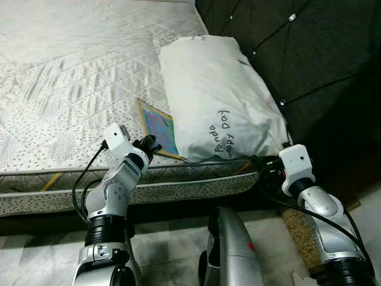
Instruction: Clean up the room
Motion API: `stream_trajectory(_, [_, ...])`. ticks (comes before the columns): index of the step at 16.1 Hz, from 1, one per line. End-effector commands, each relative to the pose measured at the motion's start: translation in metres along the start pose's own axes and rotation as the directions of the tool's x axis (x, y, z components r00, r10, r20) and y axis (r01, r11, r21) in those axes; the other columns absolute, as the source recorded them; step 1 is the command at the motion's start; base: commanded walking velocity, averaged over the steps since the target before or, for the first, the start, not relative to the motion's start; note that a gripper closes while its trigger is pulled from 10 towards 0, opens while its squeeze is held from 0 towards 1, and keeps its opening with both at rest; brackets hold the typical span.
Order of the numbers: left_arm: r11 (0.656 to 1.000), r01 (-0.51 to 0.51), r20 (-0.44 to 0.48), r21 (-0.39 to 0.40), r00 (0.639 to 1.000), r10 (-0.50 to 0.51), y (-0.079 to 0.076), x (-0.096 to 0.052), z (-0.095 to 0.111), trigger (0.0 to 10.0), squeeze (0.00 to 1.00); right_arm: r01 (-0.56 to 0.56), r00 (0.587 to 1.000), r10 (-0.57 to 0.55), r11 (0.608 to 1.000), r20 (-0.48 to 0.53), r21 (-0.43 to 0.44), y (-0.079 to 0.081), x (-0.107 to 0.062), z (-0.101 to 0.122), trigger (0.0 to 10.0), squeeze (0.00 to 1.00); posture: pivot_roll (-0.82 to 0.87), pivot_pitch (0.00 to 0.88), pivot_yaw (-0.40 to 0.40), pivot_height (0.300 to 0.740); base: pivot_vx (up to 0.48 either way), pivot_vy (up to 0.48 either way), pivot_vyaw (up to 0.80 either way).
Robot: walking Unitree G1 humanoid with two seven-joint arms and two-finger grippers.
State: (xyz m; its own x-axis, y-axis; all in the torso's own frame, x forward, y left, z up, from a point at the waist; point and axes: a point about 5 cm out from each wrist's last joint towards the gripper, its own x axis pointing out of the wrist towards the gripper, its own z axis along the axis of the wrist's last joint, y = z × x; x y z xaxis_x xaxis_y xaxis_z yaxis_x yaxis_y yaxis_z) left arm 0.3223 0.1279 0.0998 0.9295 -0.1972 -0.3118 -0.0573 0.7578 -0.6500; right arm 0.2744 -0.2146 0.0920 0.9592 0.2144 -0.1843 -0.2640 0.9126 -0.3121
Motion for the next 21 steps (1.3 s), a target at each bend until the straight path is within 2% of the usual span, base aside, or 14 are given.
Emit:
stream_trajectory(1, [0.999,0.054,-0.025,-0.005,0.998,-0.054,-0.015,0.002,-0.003,10.0,0.0,-0.003,1.0,0.003,1.0,0.018,-0.013,-0.001,0.001,0.007,10.0,0.0,-0.18,0.073,-0.112,0.543,0.0,0.0,0.0])
stream_trajectory(3, [0.999,0.03,-0.038,-0.019,0.999,-0.031,-0.005,0.002,-0.002,10.0,0.0,-0.003,1.0,0.003,1.0,0.013,-0.015,-0.001,0.001,0.007,10.0,0.0,-0.17,0.074,-0.112,0.543,0.0,0.0,0.0])
stream_trajectory(4, [0.999,0.005,-0.054,-0.032,0.999,-0.007,0.006,0.004,0.0,10.0,0.0,-0.002,1.0,0.002,1.0,0.008,-0.017,-0.001,0.001,0.006,10.0,0.0,-0.18,0.071,-0.112,0.543,0.0,0.0,0.0])
stream_trajectory(6, [1.0,-0.017,-0.055,-0.02,0.998,0.016,0.018,0.007,0.006,10.0,0.0,0.0,1.0,0.0,1.0,0.008,-0.019,-0.001,0.002,0.007,10.0,0.0,-0.17,0.068,-0.115,0.543,0.0,0.0,0.0])
stream_trajectory(7, [0.999,-0.039,-0.046,0.007,0.998,0.039,0.028,0.011,0.014,10.0,0.31,0.001,1.0,-0.001,1.0,0.009,-0.021,-0.001,0.003,0.007,10.0,0.0,-0.17,0.067,-0.118,0.543,0.0,0.0,0.0])
stream_trajectory(8, [0.999,-0.052,-0.04,0.017,0.998,0.053,0.032,0.012,0.019,10.0,0.51,0.0,1.0,0.0,1.0,0.009,-0.022,-0.001,0.003,0.007,10.0,0.0,-0.17,0.066,-0.119,0.543,0.0,0.0,0.0])
stream_trajectory(9, [0.995,-0.088,-0.016,0.036,0.996,0.088,0.044,0.015,0.034,10.0,1.0,-0.008,1.0,0.009,0.999,0.014,-0.032,0.0,0.004,0.008,10.0,0.0,-0.17,0.063,-0.123,0.543,0.0,0.0,0.0])
stream_trajectory(12, [0.986,-0.143,0.004,0.086,0.99,0.144,0.062,0.016,0.051,10.0,1.0,-0.01,1.0,0.011,0.999,0.022,-0.039,0.001,0.007,0.011,10.0,0.0,-0.17,0.061,-0.127,0.543,0.0,0.0,0.0])
stream_trajectory(16, [0.97,-0.19,0.024,0.152,0.982,0.188,0.076,0.016,0.068,10.0,1.0,-0.016,0.999,0.018,0.999,0.033,-0.052,0.001,0.01,0.013,10.0,0.0,-0.17,0.06,-0.13,0.543,0.0,0.0,0.0])
stream_trajectory(20, [0.959,-0.195,0.045,0.208,0.981,0.189,0.077,0.017,0.066,10.0,1.0,-0.016,0.999,0.018,0.999,0.038,-0.052,0.004,0.013,0.013,10.0,0.0,-0.16,0.054,-0.125,0.543,0.0,0.0,0.0])
stream_trajectory(21, [0.944,-0.202,0.073,0.26,0.979,0.189,0.075,0.018,0.062,10.0,1.0,-0.019,0.999,0.021,0.999,0.042,-0.049,0.007,0.014,0.014,10.0,0.0,-0.15,0.051,-0.123,0.543,0.0,0.0,0.0])
